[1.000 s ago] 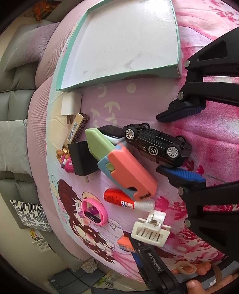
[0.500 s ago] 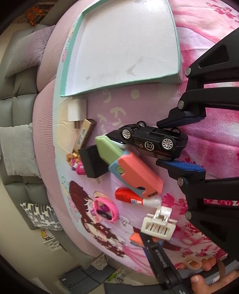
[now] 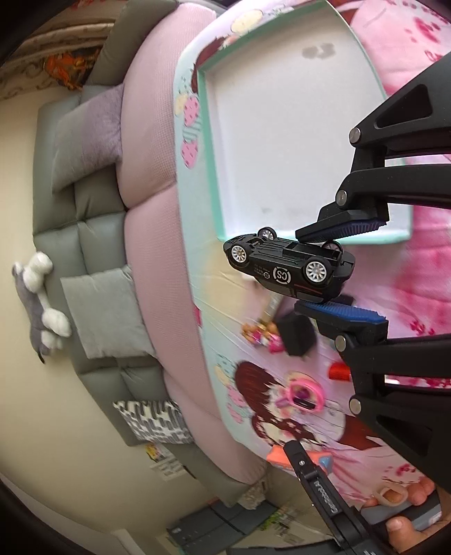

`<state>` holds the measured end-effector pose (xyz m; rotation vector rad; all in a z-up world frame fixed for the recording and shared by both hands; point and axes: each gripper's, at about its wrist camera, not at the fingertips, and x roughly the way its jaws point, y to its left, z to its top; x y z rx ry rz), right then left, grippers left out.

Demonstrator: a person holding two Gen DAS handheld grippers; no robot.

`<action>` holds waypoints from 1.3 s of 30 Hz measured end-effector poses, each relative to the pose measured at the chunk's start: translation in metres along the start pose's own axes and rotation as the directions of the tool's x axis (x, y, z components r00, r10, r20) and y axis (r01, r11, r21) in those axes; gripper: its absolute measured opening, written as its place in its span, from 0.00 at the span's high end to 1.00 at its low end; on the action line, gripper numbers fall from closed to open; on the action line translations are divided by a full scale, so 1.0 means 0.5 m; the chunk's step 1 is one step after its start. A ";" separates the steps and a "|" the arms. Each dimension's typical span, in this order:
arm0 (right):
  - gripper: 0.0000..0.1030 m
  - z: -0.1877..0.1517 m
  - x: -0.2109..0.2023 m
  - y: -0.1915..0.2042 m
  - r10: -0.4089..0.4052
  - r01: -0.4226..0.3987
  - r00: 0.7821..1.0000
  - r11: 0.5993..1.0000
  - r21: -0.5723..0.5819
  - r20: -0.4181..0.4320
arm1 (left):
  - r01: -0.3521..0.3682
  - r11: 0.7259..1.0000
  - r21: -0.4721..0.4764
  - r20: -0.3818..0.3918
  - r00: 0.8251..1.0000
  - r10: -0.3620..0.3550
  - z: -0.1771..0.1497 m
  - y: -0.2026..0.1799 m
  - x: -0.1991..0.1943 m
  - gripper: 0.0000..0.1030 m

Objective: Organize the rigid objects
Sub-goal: 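Carry utility knife into tray and open left gripper while right carries car over tray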

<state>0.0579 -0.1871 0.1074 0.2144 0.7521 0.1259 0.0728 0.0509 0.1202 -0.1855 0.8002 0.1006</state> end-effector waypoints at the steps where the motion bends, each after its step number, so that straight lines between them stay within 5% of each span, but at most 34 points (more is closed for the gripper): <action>1: 0.65 0.011 0.001 -0.014 -0.012 0.012 1.000 1.000 0.014 0.008 | 0.023 1.000 0.006 0.008 1.000 -0.024 0.009 -0.027 0.000 0.57; 6: 0.65 0.046 0.000 -0.086 -0.070 0.067 0.997 0.995 0.079 0.037 | 0.124 0.992 0.031 0.005 0.992 -0.124 0.022 -0.134 0.011 0.57; 14: 0.65 0.059 0.019 -0.204 -0.203 0.198 0.979 0.971 0.135 0.024 | 0.179 0.980 0.086 -0.044 0.984 -0.175 0.014 -0.269 0.056 0.57; 26: 0.65 0.032 0.074 -0.326 -0.301 0.314 0.948 0.933 0.176 -0.099 | 0.207 0.961 0.185 -0.116 0.975 -0.187 -0.003 -0.446 0.141 0.57; 39: 0.65 0.022 0.083 -0.388 -0.333 0.359 0.931 0.907 0.220 -0.147 | 0.179 0.960 0.213 -0.161 0.976 -0.147 -0.013 -0.519 0.204 0.57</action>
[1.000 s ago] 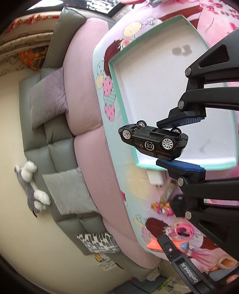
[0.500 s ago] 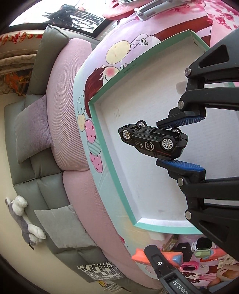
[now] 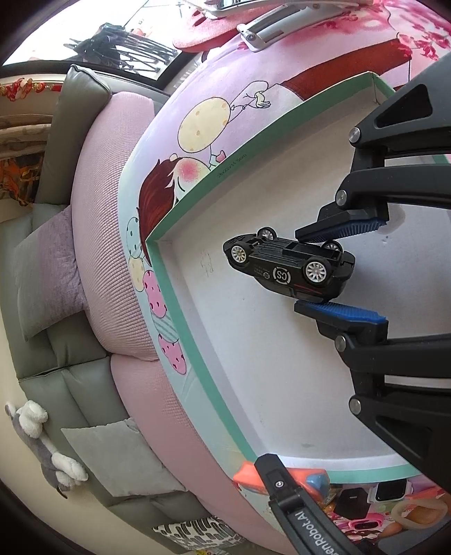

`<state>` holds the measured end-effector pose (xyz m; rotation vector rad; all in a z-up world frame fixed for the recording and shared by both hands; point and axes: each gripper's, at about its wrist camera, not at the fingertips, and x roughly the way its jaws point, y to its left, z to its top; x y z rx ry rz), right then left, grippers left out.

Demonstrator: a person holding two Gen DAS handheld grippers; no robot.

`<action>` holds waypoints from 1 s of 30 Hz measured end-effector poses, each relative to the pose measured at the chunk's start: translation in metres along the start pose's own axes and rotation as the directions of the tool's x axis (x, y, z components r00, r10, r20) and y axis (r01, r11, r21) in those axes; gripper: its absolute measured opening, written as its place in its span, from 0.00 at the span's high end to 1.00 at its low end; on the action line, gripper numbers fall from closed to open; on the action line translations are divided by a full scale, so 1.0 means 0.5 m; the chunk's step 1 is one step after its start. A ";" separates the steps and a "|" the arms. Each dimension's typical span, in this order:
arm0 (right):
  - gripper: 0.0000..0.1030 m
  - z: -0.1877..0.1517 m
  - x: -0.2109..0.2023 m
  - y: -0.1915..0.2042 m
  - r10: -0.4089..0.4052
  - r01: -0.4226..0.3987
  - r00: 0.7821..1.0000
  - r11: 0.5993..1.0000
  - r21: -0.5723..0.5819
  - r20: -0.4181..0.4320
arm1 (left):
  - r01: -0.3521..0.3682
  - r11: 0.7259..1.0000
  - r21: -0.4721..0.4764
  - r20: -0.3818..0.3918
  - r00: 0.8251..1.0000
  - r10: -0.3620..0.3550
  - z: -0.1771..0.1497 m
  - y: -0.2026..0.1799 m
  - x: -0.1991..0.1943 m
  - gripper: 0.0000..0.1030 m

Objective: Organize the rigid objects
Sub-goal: 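Carry utility knife into tray and open left gripper while right carries car over tray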

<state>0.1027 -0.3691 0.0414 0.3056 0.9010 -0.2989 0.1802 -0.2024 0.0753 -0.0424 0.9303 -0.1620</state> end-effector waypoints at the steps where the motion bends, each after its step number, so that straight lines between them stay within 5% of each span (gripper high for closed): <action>1: 0.65 0.000 0.002 -0.003 0.001 -0.001 1.000 1.000 0.005 -0.002 | -0.002 1.000 0.000 -0.004 1.000 0.002 0.000 -0.002 0.004 0.57; 30: 0.64 0.002 0.011 -0.010 -0.010 0.010 1.000 1.000 0.007 -0.012 | -0.028 0.999 -0.023 -0.041 0.999 0.027 -0.002 -0.005 0.030 0.55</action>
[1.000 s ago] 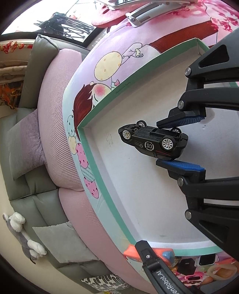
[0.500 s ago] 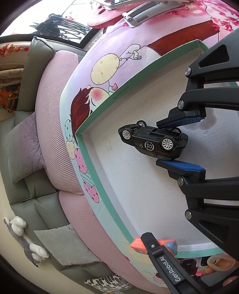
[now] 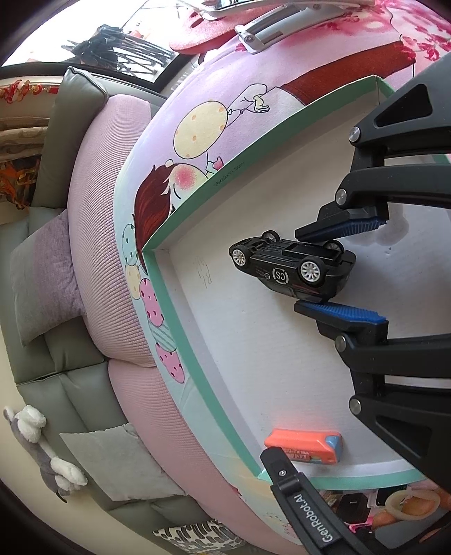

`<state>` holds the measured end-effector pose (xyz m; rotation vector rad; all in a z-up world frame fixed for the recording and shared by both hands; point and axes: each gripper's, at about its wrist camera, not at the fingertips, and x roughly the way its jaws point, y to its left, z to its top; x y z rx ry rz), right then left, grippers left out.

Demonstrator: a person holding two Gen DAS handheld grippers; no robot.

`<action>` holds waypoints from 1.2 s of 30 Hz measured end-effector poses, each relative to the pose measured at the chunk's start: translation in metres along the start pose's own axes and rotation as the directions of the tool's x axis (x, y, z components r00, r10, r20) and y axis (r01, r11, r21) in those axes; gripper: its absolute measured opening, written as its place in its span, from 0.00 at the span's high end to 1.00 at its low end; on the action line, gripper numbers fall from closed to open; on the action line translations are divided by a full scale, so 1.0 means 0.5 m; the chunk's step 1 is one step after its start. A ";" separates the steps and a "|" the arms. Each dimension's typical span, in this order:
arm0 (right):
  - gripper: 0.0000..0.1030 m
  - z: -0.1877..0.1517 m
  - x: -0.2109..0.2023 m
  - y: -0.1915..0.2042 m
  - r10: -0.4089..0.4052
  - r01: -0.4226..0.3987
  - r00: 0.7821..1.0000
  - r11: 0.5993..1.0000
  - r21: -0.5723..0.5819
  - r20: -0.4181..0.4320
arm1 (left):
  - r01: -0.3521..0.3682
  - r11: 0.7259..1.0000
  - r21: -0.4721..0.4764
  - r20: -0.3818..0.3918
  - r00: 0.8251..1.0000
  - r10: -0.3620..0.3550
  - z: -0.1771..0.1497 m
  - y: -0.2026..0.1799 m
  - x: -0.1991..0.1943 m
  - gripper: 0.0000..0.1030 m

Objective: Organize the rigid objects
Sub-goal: 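Carry utility knife into tray and open left gripper while right carries car over tray, then lower black toy car into tray and open right gripper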

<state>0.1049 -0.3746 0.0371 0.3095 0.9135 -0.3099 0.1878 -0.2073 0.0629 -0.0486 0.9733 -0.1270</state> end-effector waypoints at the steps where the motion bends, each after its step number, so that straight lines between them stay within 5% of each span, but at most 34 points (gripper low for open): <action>1: 0.64 0.000 0.000 -0.001 0.001 -0.001 1.000 1.000 0.001 0.000 | -0.005 1.000 -0.004 -0.003 1.000 0.005 0.000 0.002 0.000 0.54; 5: 0.63 0.000 0.002 0.002 -0.009 0.009 1.000 1.000 -0.009 0.000 | -0.021 1.000 -0.019 0.003 1.000 0.021 0.000 0.009 -0.005 0.45; 10: 0.39 0.001 0.005 0.004 -0.019 0.019 1.000 1.000 -0.017 0.002 | -0.026 0.999 -0.028 0.015 1.000 0.027 0.000 0.015 -0.011 0.43; 14: 0.35 0.002 0.003 0.003 -0.015 0.015 1.000 1.000 -0.011 0.011 | -0.026 0.998 -0.049 0.031 0.999 0.027 0.001 0.027 -0.017 0.21; 19: 0.28 0.002 0.000 0.005 -0.004 0.005 1.000 1.000 -0.009 0.024 | -0.052 0.995 -0.083 0.062 0.996 0.057 0.003 0.042 -0.026 0.14; 21: 0.07 0.001 -0.001 0.005 -0.012 0.012 0.999 1.000 -0.014 0.031 | -0.065 0.993 -0.100 0.071 0.995 0.072 0.003 0.052 -0.029 0.07; 23: 0.00 0.000 -0.003 0.006 -0.017 0.018 0.999 1.000 -0.019 0.039 | -0.076 0.990 -0.116 0.074 0.994 0.085 0.002 0.062 -0.031 0.03; 36: 0.00 0.001 -0.018 0.027 0.011 -0.008 0.999 0.999 -0.053 0.054 | -0.098 0.973 -0.209 0.117 0.985 0.124 -0.014 0.118 -0.064 0.03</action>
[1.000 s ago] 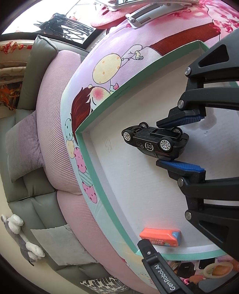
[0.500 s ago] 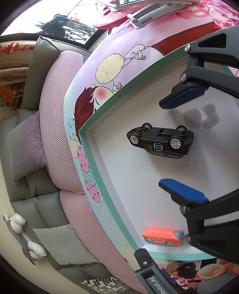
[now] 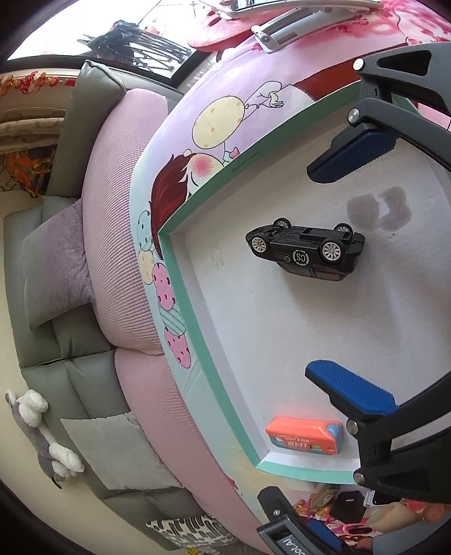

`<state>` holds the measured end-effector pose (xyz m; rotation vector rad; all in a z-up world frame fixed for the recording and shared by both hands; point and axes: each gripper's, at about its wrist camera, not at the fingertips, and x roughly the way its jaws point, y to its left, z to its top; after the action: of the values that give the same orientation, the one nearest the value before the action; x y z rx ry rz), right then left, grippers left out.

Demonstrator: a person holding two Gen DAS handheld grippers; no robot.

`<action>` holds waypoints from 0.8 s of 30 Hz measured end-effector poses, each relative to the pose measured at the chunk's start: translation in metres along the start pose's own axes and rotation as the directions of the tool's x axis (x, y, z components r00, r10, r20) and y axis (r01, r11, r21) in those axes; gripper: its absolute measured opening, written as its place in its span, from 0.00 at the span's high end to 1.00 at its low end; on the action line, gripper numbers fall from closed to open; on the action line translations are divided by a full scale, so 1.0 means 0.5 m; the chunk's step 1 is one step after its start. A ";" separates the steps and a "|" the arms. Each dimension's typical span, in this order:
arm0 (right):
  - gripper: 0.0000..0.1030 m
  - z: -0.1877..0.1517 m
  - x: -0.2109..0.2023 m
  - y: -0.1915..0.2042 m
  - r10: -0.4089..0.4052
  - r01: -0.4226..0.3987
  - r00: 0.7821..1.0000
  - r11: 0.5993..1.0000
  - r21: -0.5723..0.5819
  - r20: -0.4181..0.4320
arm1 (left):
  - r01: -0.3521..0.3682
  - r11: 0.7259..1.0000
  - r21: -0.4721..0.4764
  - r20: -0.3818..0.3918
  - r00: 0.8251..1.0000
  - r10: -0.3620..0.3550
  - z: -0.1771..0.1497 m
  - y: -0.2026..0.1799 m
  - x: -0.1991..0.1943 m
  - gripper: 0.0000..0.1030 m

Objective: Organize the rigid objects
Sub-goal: 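Lower black toy car into tray and open right gripper, then move both grippers back toward the remaining objects beside the tray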

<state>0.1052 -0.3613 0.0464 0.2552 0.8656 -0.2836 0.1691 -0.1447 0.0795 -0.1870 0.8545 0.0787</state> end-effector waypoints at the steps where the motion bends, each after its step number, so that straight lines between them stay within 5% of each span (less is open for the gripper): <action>1: 0.00 0.000 -0.003 0.003 0.001 -0.001 1.000 1.000 -0.006 0.003 | -0.004 1.000 -0.002 0.005 1.000 0.004 0.001 0.004 -0.005 0.03; 14: 0.00 0.005 -0.055 0.064 0.042 -0.038 0.999 0.994 -0.107 0.030 | -0.140 0.988 -0.057 0.037 0.989 0.143 -0.027 0.140 -0.074 0.03; 24: 0.00 -0.027 -0.099 0.185 0.228 -0.226 0.973 0.947 -0.229 -0.017 | -0.251 0.955 -0.159 0.035 0.965 0.259 -0.044 0.291 -0.142 0.03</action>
<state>0.0971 -0.2636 0.0862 0.1360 0.8425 0.0313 0.0852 -0.0058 0.0995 -0.2169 0.8140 0.3913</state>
